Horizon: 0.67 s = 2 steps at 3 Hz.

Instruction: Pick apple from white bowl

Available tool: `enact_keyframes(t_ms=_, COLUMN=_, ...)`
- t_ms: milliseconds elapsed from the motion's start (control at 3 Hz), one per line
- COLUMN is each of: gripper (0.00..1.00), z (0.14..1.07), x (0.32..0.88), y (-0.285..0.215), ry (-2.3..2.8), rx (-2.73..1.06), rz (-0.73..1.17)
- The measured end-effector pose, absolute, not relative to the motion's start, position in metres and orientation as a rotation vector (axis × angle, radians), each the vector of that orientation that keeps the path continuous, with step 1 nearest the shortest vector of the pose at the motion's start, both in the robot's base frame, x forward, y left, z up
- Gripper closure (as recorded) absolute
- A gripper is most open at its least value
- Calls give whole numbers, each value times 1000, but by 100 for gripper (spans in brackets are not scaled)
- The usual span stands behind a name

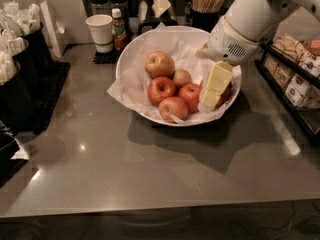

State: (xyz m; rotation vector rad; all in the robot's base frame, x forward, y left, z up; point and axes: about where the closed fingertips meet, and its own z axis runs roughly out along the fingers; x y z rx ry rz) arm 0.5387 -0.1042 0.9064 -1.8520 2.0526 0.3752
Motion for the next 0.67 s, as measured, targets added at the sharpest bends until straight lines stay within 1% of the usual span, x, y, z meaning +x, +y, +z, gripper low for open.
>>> enact_keyframes(t_ms=333, gripper=39, z=903, x=541, y=-103, ry=2053, rx=-1854, rz=383)
enact_keyframes(t_ms=667, gripper=28, z=902, x=541, y=-103, ry=2056, rx=-1853, rz=383)
